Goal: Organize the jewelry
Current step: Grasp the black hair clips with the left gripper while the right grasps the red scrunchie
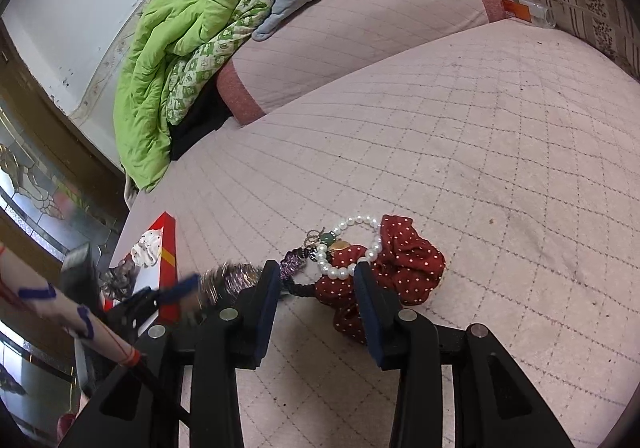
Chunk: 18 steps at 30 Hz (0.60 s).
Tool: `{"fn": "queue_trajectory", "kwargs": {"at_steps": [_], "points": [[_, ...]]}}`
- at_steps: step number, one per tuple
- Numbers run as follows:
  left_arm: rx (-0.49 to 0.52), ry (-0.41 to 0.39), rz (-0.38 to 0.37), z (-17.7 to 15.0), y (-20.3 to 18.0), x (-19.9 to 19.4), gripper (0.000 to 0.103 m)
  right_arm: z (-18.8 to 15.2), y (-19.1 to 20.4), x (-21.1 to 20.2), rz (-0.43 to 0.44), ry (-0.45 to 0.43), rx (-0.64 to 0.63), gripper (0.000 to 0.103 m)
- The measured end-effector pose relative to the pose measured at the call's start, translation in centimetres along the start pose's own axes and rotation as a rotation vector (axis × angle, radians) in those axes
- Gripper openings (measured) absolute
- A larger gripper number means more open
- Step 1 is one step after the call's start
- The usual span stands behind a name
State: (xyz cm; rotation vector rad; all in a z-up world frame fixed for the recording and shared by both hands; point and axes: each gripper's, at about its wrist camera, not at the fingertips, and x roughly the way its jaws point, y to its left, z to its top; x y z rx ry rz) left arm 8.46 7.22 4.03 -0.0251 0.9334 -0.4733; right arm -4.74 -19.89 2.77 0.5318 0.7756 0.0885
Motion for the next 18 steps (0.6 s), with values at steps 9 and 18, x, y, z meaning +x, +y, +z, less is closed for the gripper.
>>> {"fn": "queue_trajectory", "kwargs": {"at_steps": [9, 18], "points": [[-0.127, -0.053, -0.092, 0.4, 4.3, -2.4, 0.057, -0.2, 2.8, 2.1, 0.068, 0.037, -0.027, 0.046], [0.203, -0.020, -0.093, -0.4, -2.1, -1.9, 0.077, 1.0, 1.8, 1.7, -0.040, -0.048, 0.029, 0.056]]}}
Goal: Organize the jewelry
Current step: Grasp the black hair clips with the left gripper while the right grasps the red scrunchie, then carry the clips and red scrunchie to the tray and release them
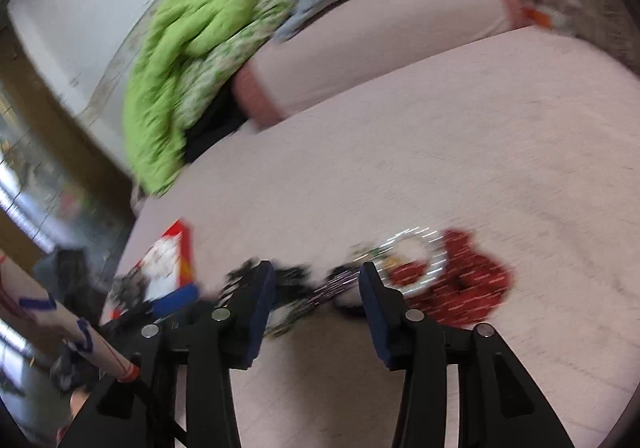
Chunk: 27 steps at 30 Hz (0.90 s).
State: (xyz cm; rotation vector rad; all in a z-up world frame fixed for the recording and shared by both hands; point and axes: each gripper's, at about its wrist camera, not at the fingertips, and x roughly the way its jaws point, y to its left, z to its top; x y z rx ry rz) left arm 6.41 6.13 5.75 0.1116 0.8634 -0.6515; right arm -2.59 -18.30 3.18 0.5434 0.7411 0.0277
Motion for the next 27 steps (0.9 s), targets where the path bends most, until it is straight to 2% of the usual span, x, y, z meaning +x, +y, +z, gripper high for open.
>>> {"fn": "queue_trajectory", "kwargs": {"at_steps": [2, 7, 9, 10, 11, 13, 14, 15, 16, 17, 18, 19, 21, 23, 25, 27], "points": [[0.044, 0.012, 0.047, 0.3, -1.1, 1.1, 0.077, 0.3, -1.5, 0.0, -0.057, 0.005, 0.042, 0.057], [0.073, 0.010, 0.135, 1.1, -2.3, 3.2, 0.077, 0.4, -5.5, 0.4, -0.167, 0.055, 0.157, 0.057], [0.069, 0.017, 0.162, 1.1, -2.6, 3.9, 0.076, 0.4, -6.1, 0.8, -0.168, 0.077, 0.175, 0.057], [0.061, 0.023, 0.173, 1.2, -2.8, 4.5, 0.064, 0.3, -6.4, 1.3, -0.155, 0.100, 0.191, 0.057], [0.053, 0.038, 0.163, 1.3, -2.9, 5.0, 0.043, 0.1, -6.5, 1.8, -0.152, 0.124, 0.192, 0.057], [0.038, 0.057, 0.146, 1.4, -2.9, 5.6, 0.034, -0.4, -6.7, 2.8, -0.130, 0.172, 0.210, 0.057], [0.030, 0.051, 0.143, 1.3, -2.9, 5.5, 0.034, -0.6, -6.7, 3.1, -0.127, 0.184, 0.206, 0.057], [0.026, 0.043, 0.139, 1.4, -2.8, 5.4, 0.034, -0.6, -6.6, 3.0, -0.137, 0.180, 0.186, 0.051], [0.021, 0.036, 0.134, 1.4, -2.8, 5.1, 0.033, -0.4, -6.3, 2.9, -0.145, 0.173, 0.150, 0.030], [0.005, 0.023, 0.122, 1.6, -2.6, 4.8, 0.033, -0.3, -6.1, 2.8, -0.141, 0.171, 0.137, 0.019], [-0.020, 0.002, 0.105, 1.8, -2.3, 4.3, 0.033, -0.3, -6.1, 2.5, -0.141, 0.162, 0.136, 0.014], [-0.037, -0.016, 0.096, 1.9, -2.1, 3.8, 0.033, -0.1, -6.0, 1.9, -0.142, 0.132, 0.130, 0.010], [-0.064, -0.081, 0.077, 2.4, -1.7, 2.0, 0.033, 0.3, -5.1, 0.5, -0.166, 0.066, 0.082, 0.009], [-0.078, -0.150, 0.066, 2.9, -1.5, 0.1, 0.033, 1.0, -3.2, -1.9, -0.208, -0.060, -0.016, 0.009], [-0.085, -0.206, 0.072, 3.2, -1.6, -1.4, 0.033, 1.5, -1.8, -4.1, -0.176, -0.178, -0.068, 0.009], [-0.099, -0.258, 0.077, 3.3, -1.5, -2.9, 0.033, 1.5, -0.4, -5.4, -0.137, -0.256, -0.117, 0.009]]}}
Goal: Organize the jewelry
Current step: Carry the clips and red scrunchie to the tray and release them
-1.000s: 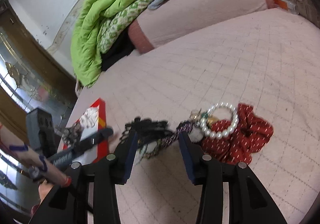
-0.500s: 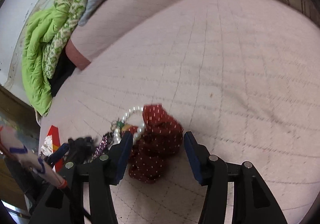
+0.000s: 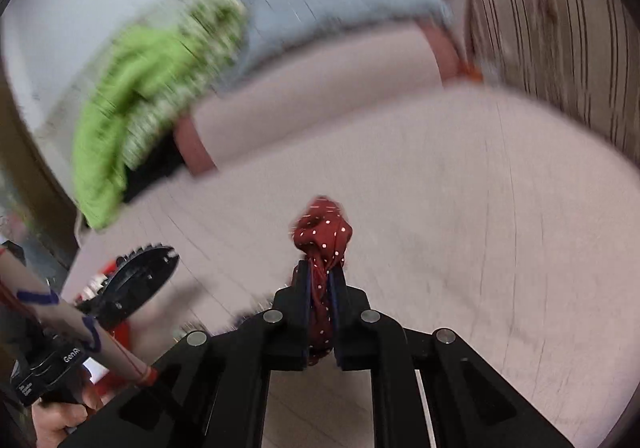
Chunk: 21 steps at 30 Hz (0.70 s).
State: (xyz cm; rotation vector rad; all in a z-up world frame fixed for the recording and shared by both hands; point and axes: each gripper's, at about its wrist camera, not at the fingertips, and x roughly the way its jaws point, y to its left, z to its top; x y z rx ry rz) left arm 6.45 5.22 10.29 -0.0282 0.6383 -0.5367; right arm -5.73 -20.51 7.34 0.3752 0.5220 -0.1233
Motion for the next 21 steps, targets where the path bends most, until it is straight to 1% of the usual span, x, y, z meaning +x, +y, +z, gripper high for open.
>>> {"fn": "queue_trajectory", "kwargs": {"at_steps": [2, 4, 12, 21], "points": [[-0.009, -0.025, 0.015, 0.3, 0.3, -0.8, 0.033, 0.1, 1.1, -0.5, 0.062, -0.035, -0.017, 0.009], [-0.014, -0.029, 0.026, 0.4, 0.7, -1.1, 0.033, -0.1, 2.2, -0.5, 0.080, -0.041, -0.040, 0.009], [-0.041, -0.025, 0.098, 0.2, 3.0, -2.1, 0.033, -1.1, 5.0, 0.9, 0.154, 0.001, -0.065, 0.009], [-0.085, -0.042, 0.205, -0.5, 7.2, -4.8, 0.033, -2.7, 11.5, 3.2, 0.262, 0.040, -0.131, 0.009]]}}
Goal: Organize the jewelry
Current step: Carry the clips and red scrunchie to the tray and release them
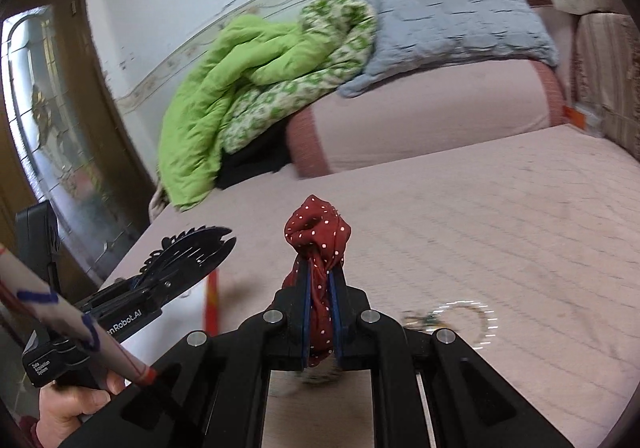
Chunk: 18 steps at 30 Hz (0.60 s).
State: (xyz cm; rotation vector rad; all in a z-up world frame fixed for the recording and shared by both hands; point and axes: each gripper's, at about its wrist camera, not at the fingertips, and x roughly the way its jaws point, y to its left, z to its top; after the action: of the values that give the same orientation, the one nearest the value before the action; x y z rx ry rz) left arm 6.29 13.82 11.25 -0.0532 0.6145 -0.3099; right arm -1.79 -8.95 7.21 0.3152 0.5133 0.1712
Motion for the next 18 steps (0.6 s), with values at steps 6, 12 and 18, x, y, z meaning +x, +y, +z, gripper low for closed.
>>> {"fn": "queue_trajectory", "kwargs": {"at_steps": [6, 12, 18], "points": [[-0.048, -0.002, 0.071, -0.3, 4.0, -1.2, 0.033, -0.8, 3.8, 2.7, 0.071, 0.030, -0.024, 0.009], [-0.116, 0.007, 0.148, -1.1, 8.4, -2.6, 0.033, -1.3, 8.2, 6.0, 0.192, 0.091, -0.035, 0.009], [-0.221, 0.028, 0.245, -2.1, 12.8, -3.7, 0.033, -1.8, 13.0, 9.1, 0.273, 0.152, -0.078, 0.010]]}}
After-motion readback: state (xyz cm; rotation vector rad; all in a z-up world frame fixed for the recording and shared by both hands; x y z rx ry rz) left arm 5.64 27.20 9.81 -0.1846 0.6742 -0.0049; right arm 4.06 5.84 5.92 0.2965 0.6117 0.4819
